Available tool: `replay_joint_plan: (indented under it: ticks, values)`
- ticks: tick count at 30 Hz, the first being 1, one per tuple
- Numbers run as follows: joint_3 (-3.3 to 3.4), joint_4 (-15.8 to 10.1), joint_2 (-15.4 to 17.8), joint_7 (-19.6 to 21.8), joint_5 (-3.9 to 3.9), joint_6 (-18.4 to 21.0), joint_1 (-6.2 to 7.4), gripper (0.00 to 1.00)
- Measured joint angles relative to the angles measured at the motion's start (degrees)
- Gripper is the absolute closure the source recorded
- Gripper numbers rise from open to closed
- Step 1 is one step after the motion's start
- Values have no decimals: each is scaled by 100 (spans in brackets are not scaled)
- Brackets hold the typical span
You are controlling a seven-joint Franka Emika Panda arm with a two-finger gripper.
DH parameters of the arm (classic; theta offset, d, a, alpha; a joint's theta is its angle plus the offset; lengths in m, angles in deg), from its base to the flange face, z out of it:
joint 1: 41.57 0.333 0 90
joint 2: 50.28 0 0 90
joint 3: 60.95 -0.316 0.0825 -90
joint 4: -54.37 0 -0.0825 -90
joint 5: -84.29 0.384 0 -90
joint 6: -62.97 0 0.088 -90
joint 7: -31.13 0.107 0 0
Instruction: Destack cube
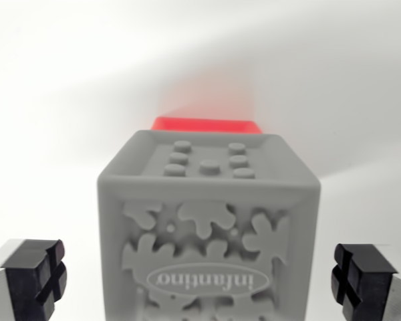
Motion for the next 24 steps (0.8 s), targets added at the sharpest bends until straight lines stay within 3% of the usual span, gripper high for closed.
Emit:
replay_joint_plan:
  ticks: [10,11,24]
  values:
    - [20,36,-259,5,-3,-227,19,0]
    - [20,37,-264,5,-3,-231,19,100]
    - [22,40,-265,5,-3,-234,20,100]
